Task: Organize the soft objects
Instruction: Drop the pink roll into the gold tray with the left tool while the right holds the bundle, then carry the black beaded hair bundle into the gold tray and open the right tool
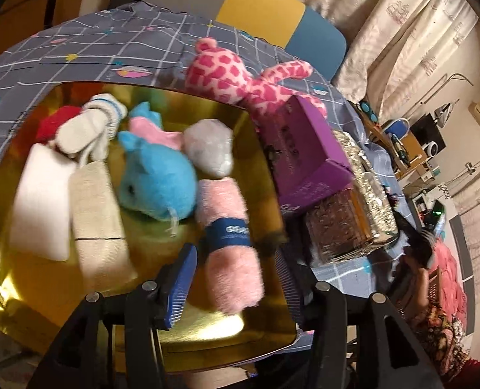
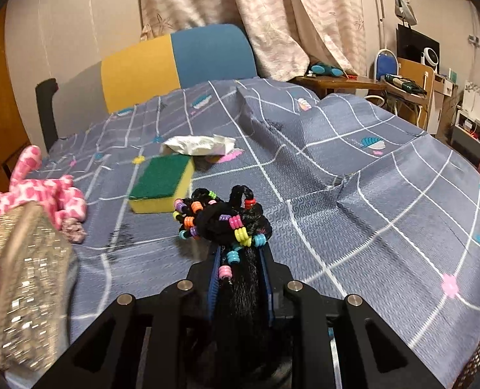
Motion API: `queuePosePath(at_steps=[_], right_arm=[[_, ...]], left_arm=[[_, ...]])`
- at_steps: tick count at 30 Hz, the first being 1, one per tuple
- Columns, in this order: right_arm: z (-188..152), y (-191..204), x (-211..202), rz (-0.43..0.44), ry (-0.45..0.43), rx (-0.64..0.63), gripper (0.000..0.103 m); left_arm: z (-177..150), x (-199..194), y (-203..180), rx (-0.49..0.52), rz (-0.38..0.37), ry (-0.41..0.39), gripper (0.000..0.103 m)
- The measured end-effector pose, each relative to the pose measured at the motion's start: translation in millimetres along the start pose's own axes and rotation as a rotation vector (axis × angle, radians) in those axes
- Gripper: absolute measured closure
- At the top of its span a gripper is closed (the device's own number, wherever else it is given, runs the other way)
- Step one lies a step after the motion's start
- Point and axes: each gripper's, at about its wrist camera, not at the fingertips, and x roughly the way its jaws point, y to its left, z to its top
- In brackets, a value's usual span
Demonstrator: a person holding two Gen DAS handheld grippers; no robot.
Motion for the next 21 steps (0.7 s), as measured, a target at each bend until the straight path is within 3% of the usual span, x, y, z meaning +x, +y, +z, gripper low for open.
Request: queuePosePath(at_steps=[7, 11, 18, 21], right_arm=[[0.0, 17.8, -57.3, 0.093, -0.052, 0.039, 0.081], [3.2, 39.3, -93.4, 0.199, -0.075, 0.065, 0.081], [2.1, 118.5, -145.3, 0.439, -0.080, -0.019, 0.081], [-2.9, 162.6, -156.6, 0.560, -0.046, -0.071, 0.081]], left_arm=[[-6.1, 0.1, 26.8, -0.058, -0.006, 0.008, 0.052], [-5.6, -0.4, 40.0, -0.078, 0.020, 0.002, 0.052], [-6.3, -1.0, 69.7, -0.147, 0.091, 0.007, 0.052], [-8.9, -8.1, 78.7, -0.179, 0.081, -0.008, 0.052]])
